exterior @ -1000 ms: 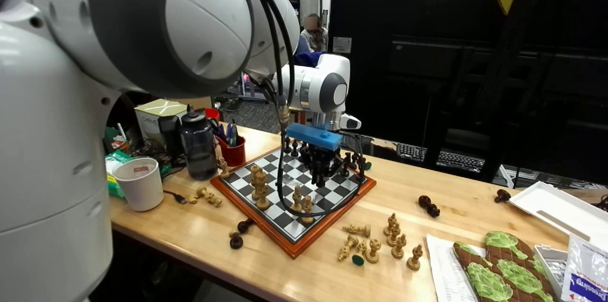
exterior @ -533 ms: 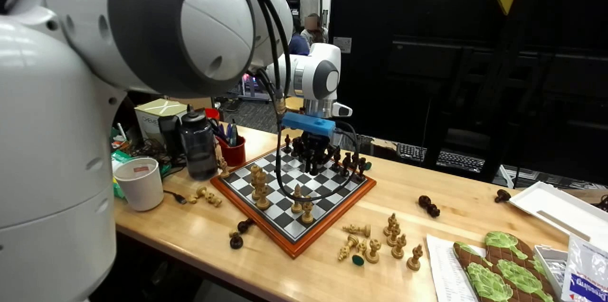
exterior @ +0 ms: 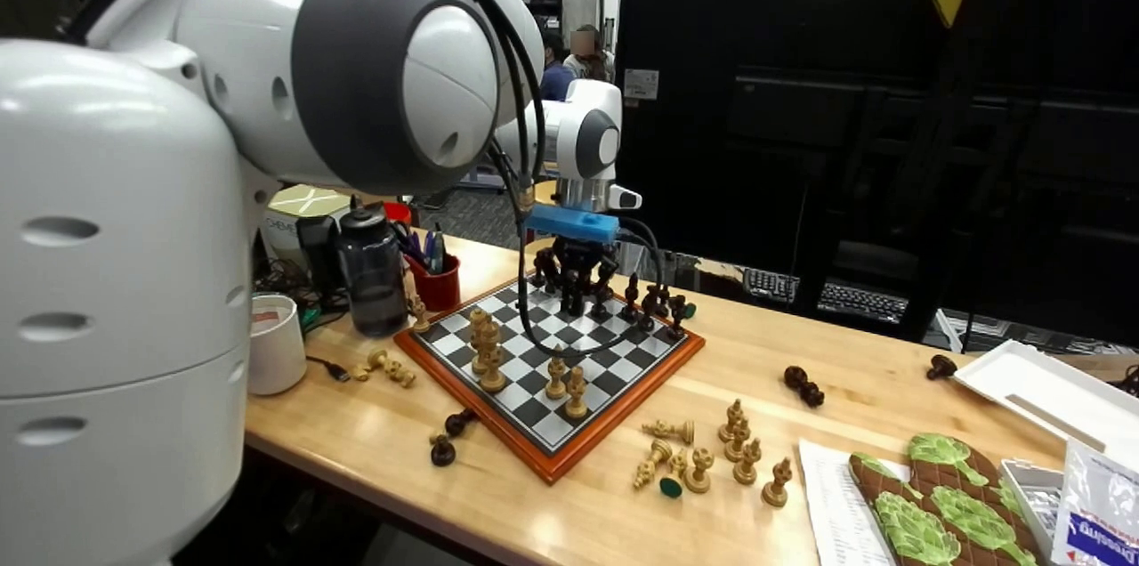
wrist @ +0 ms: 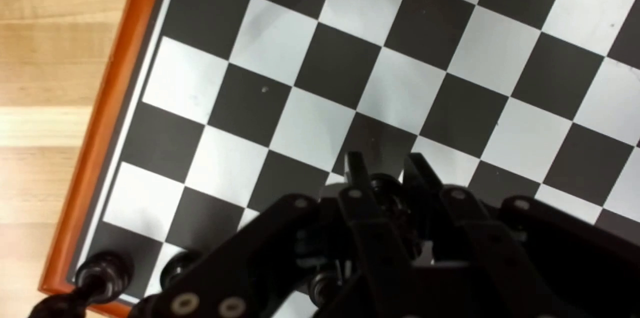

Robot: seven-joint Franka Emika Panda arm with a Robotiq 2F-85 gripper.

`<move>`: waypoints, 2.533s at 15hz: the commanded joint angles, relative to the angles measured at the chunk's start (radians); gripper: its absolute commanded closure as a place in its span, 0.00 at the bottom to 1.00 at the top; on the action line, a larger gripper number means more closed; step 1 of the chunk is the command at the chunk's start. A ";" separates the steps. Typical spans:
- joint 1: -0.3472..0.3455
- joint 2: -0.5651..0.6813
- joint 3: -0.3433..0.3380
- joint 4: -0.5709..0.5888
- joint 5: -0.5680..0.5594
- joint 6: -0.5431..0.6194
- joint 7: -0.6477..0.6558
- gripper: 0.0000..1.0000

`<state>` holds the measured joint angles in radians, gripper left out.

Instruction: Put the dark brown chess piece on the chess board

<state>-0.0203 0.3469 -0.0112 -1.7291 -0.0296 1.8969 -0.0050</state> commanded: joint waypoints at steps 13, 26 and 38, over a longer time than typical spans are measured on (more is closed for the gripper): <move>0.010 0.113 0.015 0.147 -0.001 0.005 -0.059 0.94; 0.010 0.131 0.011 0.158 0.002 0.015 -0.047 0.94; 0.011 0.100 0.000 0.146 -0.010 0.009 -0.027 0.94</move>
<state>-0.0150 0.4845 -0.0068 -1.5634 -0.0282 1.9204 -0.0486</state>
